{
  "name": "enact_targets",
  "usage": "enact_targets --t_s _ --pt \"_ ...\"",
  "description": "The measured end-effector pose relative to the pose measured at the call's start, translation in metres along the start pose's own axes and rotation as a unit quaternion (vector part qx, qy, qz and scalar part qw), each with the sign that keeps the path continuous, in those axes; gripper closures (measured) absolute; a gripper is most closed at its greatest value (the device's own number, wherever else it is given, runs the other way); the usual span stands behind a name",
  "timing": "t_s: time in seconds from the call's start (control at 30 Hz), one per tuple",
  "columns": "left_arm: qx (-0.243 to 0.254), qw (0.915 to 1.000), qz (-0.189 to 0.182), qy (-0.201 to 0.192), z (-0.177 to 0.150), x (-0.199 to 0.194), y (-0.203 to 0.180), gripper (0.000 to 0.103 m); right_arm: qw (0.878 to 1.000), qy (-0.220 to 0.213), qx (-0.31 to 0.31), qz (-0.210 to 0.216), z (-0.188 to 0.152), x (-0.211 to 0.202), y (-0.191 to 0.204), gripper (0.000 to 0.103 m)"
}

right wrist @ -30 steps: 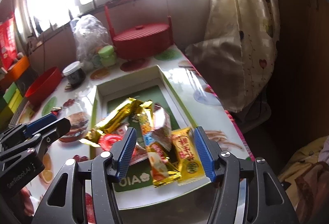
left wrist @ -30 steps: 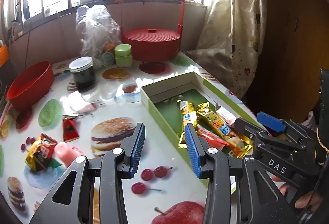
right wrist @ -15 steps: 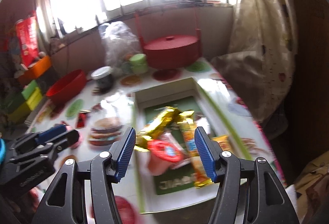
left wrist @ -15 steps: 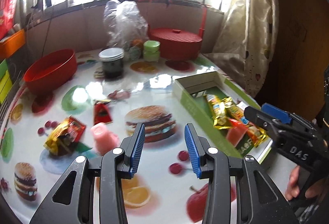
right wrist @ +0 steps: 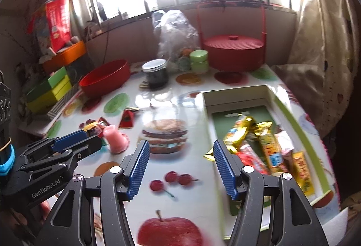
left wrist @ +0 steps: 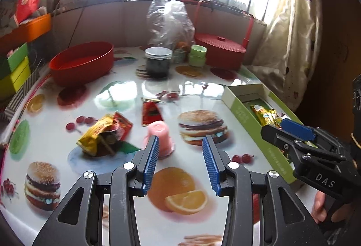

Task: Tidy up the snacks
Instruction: 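Withdraw both open tools from the box toward the remaining snacks, then grasp the yellow peanut-candy packet with left tool while right tool grasps pink jelly cup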

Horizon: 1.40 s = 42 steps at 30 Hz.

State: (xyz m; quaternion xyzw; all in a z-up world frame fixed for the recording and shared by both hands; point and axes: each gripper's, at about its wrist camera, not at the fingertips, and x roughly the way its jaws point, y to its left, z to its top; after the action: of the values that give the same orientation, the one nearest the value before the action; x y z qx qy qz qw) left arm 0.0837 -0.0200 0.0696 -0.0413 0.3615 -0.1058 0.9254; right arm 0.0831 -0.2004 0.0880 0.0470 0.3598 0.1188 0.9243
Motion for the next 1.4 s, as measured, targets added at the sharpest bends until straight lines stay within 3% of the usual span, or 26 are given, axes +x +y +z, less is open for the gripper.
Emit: enact_targets --t_s 0.5,0.87,1.1,1.4 --pt "-0.051 0.9982 0.031 0.003 -0.005 -0.003 0.057 0.062 0.995 0.037 -0.054 0.07 0.001 0.048 0.059 0.043" --pt "-0.069 0.9965 0.046 0.013 -0.009 0.003 0.086 0.062 0.989 0.072 -0.09 0.09 0.002 0.091 0.091 0.043" --pt "-0.083 0.9947 0.058 0.02 -0.011 0.009 0.109 0.062 0.989 0.08 -0.094 0.08 0.005 0.109 0.101 0.044" --pt "-0.084 0.9938 0.059 0.041 -0.009 0.027 0.133 0.062 0.99 0.088 -0.089 0.06 0.008 0.122 0.102 0.065"
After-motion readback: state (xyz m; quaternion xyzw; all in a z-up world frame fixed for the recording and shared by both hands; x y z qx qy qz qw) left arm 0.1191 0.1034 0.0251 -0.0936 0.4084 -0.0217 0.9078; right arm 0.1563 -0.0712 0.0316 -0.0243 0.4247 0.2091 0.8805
